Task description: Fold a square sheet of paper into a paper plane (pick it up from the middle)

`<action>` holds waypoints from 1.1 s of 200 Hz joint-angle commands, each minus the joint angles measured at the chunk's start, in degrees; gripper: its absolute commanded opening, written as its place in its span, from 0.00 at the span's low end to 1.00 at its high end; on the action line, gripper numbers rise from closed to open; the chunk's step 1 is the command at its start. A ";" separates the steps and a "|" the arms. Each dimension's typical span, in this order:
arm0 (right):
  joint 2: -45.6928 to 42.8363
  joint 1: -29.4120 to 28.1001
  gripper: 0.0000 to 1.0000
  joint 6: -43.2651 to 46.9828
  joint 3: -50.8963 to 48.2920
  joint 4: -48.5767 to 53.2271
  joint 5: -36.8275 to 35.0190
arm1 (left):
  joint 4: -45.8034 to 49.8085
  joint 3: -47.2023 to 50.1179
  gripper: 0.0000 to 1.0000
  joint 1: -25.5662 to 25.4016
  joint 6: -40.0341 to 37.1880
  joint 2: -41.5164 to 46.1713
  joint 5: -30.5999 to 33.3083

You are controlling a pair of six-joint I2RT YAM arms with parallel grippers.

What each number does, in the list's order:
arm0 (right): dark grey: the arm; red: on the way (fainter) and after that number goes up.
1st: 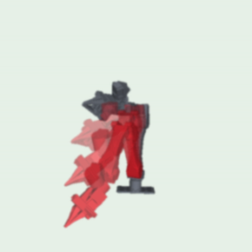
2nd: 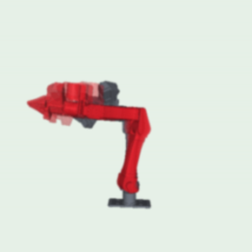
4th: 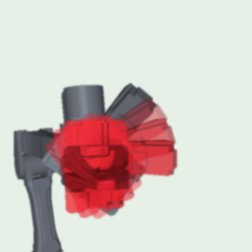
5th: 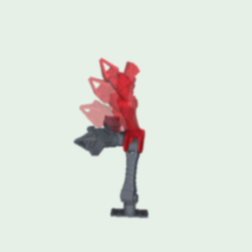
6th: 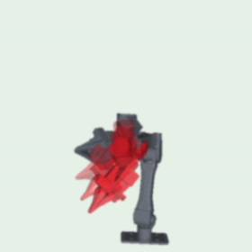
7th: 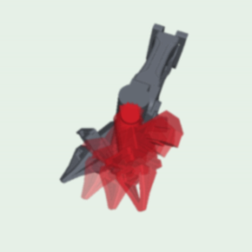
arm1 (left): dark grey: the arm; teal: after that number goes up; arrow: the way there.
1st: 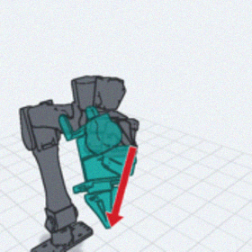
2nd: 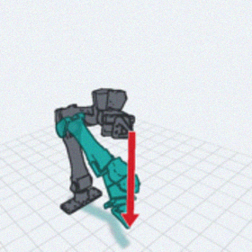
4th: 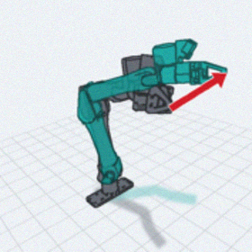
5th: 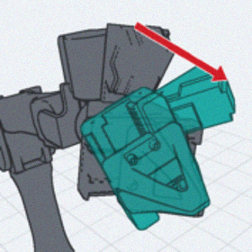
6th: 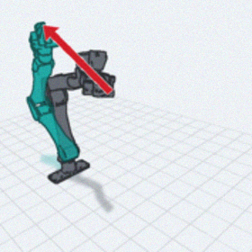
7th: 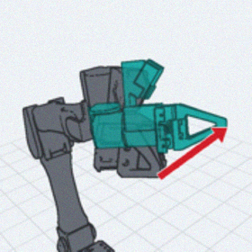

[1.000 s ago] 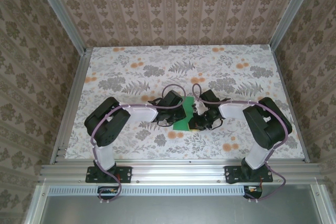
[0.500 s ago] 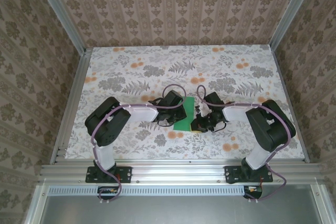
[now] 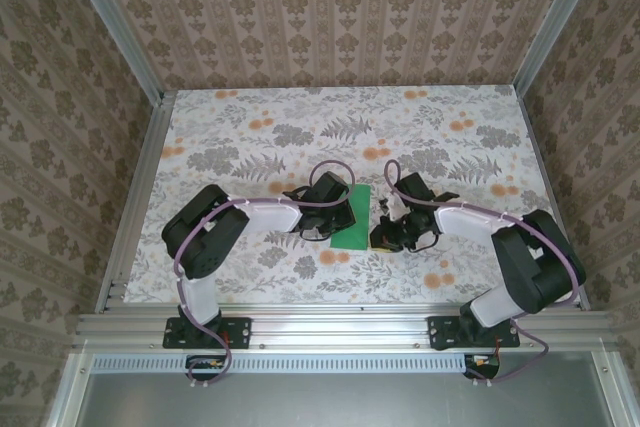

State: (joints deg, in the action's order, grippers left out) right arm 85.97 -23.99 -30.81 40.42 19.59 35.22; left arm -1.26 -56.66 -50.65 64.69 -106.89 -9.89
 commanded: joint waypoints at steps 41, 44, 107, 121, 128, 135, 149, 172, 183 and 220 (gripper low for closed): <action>6.85 -1.95 0.13 -6.50 5.41 -7.34 2.59 | 6.00 -0.64 0.09 -0.53 -2.11 -2.84 1.21; 7.29 -2.01 0.13 -6.62 5.59 -7.41 2.62 | 6.00 -0.64 0.09 -0.54 -2.11 -2.81 1.24; 13.72 -2.92 0.14 -6.75 7.24 -8.49 1.15 | 6.38 -0.89 0.09 -0.58 -2.11 -2.88 1.32; 14.58 -2.97 0.14 -5.42 8.01 -5.22 -1.87 | 6.41 -0.94 0.09 -0.53 -2.16 -2.84 1.22; 14.91 -2.99 0.14 -4.58 8.15 -3.86 -3.07 | 6.37 -0.93 0.09 -0.59 -2.20 -2.84 1.28; 15.07 -2.97 0.13 -3.67 8.01 -2.59 -4.07 | 6.42 -0.87 0.09 -0.54 -2.20 -2.78 1.28; 15.21 -2.99 0.14 -2.68 6.82 -1.33 -5.18 | 6.53 -0.70 0.09 -0.53 -2.20 -2.66 1.33; 14.97 -2.92 0.13 -2.03 3.84 -1.22 -4.27 | 6.45 -0.29 0.09 -0.34 -2.20 -2.53 1.50; 14.54 -2.91 0.13 -1.67 2.70 -1.37 -3.35 | 6.40 -0.20 0.09 -0.32 -2.11 -2.46 1.47; 12.21 -2.56 0.14 -2.08 -1.13 -2.67 -1.34 | 6.40 0.21 0.09 -0.07 -2.12 -2.41 1.53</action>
State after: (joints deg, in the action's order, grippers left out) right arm 98.24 -26.65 -33.21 43.77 10.24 35.18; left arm 0.10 -57.67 -50.96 64.01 -107.22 -10.02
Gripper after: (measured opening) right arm 0.135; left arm 0.092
